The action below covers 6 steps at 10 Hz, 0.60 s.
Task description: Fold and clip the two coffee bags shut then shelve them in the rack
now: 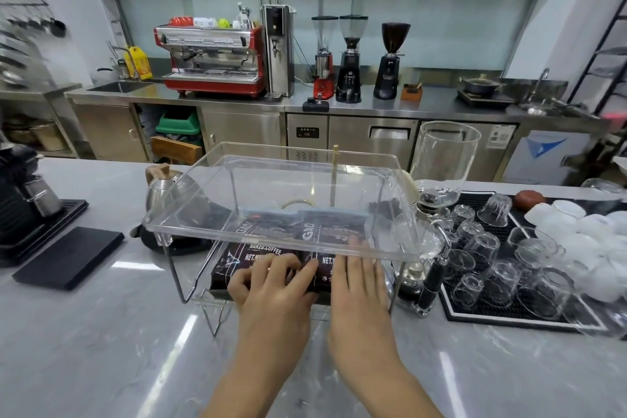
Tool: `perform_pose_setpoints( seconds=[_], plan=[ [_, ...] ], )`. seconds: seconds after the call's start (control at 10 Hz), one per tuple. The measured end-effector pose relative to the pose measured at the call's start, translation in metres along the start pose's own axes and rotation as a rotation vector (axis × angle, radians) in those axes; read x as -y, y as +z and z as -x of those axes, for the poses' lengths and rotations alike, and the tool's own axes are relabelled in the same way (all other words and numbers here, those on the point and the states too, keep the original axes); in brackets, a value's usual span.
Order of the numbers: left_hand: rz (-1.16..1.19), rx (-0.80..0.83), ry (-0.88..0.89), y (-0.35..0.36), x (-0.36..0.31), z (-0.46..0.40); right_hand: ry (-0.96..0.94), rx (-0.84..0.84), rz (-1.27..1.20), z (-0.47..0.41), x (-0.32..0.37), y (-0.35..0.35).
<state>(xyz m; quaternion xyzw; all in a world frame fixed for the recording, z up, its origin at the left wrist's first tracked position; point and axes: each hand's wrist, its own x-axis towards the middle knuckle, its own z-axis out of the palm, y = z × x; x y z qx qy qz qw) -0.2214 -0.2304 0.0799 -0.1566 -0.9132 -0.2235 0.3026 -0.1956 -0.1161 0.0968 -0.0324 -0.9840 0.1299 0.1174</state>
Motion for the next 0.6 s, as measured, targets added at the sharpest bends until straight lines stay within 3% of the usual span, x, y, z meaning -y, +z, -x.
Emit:
perform_pose_setpoints(
  seconds=[0.1,0.4,0.6],
  plan=[
    [-0.029,0.070,0.062,-0.002,-0.005,0.001,-0.052,-0.064,0.073,0.001,0.001,0.008],
    [-0.112,0.182,0.094,-0.004,-0.009,0.007,-0.112,-0.008,0.211,0.007,0.001,-0.001],
    [-0.031,-0.112,0.228,-0.020,-0.019,0.022,-0.257,-0.164,-0.041,0.037,-0.020,-0.016]
  ],
)
